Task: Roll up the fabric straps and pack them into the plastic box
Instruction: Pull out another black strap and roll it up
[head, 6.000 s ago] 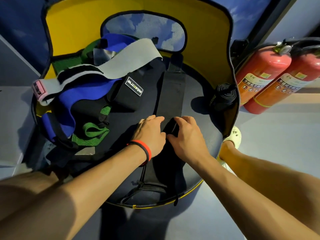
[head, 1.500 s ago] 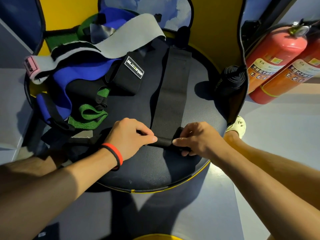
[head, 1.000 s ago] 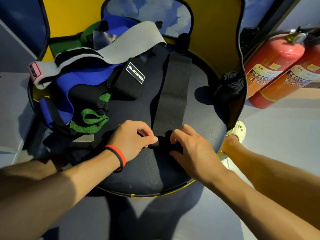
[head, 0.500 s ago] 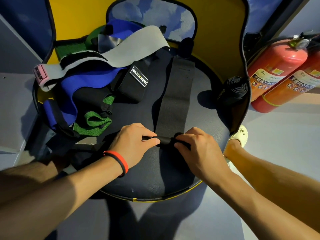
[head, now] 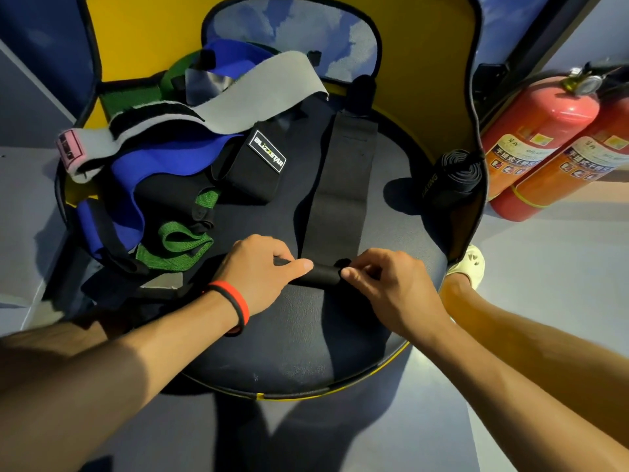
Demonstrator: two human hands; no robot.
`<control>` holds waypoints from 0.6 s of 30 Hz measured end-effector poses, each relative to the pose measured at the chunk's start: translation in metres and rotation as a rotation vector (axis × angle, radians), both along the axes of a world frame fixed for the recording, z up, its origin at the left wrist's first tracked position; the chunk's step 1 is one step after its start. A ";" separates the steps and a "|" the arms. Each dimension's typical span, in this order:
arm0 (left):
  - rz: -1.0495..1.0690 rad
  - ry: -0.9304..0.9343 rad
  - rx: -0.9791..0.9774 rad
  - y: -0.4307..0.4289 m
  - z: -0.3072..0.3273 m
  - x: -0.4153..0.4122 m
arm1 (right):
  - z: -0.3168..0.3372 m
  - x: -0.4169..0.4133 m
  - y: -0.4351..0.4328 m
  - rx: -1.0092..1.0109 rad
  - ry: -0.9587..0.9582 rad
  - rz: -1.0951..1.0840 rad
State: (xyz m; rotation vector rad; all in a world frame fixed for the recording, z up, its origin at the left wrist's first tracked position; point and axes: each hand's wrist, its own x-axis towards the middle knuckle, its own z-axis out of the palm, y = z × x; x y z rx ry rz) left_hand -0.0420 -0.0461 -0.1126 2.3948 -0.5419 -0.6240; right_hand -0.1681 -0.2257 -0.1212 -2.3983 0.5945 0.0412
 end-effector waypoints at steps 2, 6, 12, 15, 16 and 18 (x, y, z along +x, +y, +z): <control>-0.024 0.018 0.058 0.003 0.004 -0.004 | 0.003 -0.001 -0.006 0.095 0.090 0.031; 0.035 0.145 -0.036 0.008 0.001 -0.008 | 0.000 -0.002 -0.006 0.133 0.144 0.027; 0.111 0.203 -0.130 -0.002 0.001 -0.008 | -0.005 -0.007 0.006 -0.173 -0.109 0.121; 0.100 0.160 -0.120 -0.005 0.002 -0.007 | 0.004 -0.011 0.008 -0.256 -0.135 0.245; 0.091 0.148 -0.119 -0.005 0.002 -0.006 | 0.006 -0.012 0.009 -0.297 -0.117 0.288; 0.071 0.124 -0.111 -0.006 0.001 -0.005 | 0.006 -0.015 0.011 -0.393 -0.068 0.339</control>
